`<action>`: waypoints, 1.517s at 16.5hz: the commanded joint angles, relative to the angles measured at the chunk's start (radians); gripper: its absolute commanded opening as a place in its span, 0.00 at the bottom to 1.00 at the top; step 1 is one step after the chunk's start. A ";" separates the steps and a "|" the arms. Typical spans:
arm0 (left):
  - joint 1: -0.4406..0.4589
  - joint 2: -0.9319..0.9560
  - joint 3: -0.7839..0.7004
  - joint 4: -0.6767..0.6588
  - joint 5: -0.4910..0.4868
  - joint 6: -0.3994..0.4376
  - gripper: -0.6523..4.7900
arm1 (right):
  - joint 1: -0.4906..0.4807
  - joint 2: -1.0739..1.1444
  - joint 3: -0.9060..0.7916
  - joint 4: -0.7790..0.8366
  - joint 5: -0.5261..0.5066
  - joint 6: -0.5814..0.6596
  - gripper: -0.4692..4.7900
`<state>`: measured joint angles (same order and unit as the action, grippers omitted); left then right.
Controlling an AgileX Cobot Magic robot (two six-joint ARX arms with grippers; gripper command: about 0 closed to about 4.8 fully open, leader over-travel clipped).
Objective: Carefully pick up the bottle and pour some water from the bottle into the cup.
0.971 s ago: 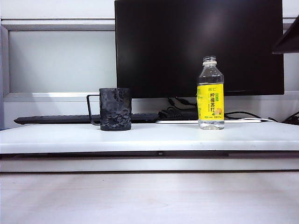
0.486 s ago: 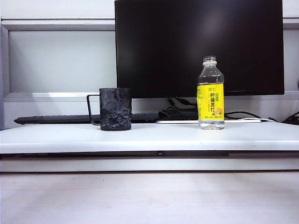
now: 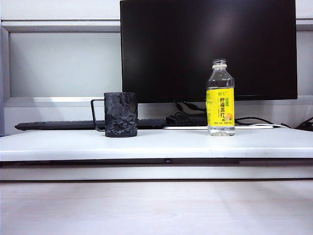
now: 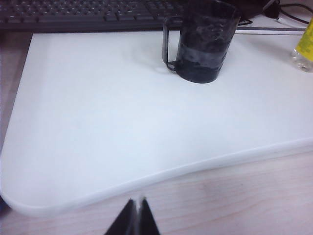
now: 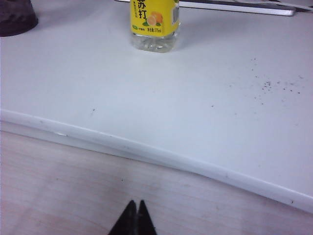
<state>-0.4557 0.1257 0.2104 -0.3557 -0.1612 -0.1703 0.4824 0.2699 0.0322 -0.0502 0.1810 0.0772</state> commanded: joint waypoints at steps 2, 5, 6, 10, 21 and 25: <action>0.001 0.001 0.002 0.013 0.000 -0.002 0.16 | 0.000 -0.001 0.004 0.018 0.000 0.001 0.08; 0.001 0.001 0.002 0.013 0.000 -0.002 0.16 | 0.000 -0.001 0.004 0.018 0.000 0.001 0.08; 0.001 0.001 0.002 0.013 0.000 -0.002 0.16 | 0.000 -0.006 0.004 0.017 0.000 0.001 0.08; 0.022 -0.019 0.001 0.012 0.013 -0.002 0.16 | -0.029 -0.111 0.003 -0.017 0.000 0.001 0.08; 0.475 -0.122 -0.051 0.011 0.071 -0.002 0.16 | -0.371 -0.267 -0.018 0.000 0.004 0.001 0.08; 0.499 -0.122 -0.080 0.005 0.071 -0.002 0.16 | -0.379 -0.267 -0.020 -0.022 0.003 0.001 0.08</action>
<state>0.0452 0.0036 0.1417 -0.3573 -0.0910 -0.1734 0.1013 0.0029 0.0120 -0.0769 0.1833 0.0776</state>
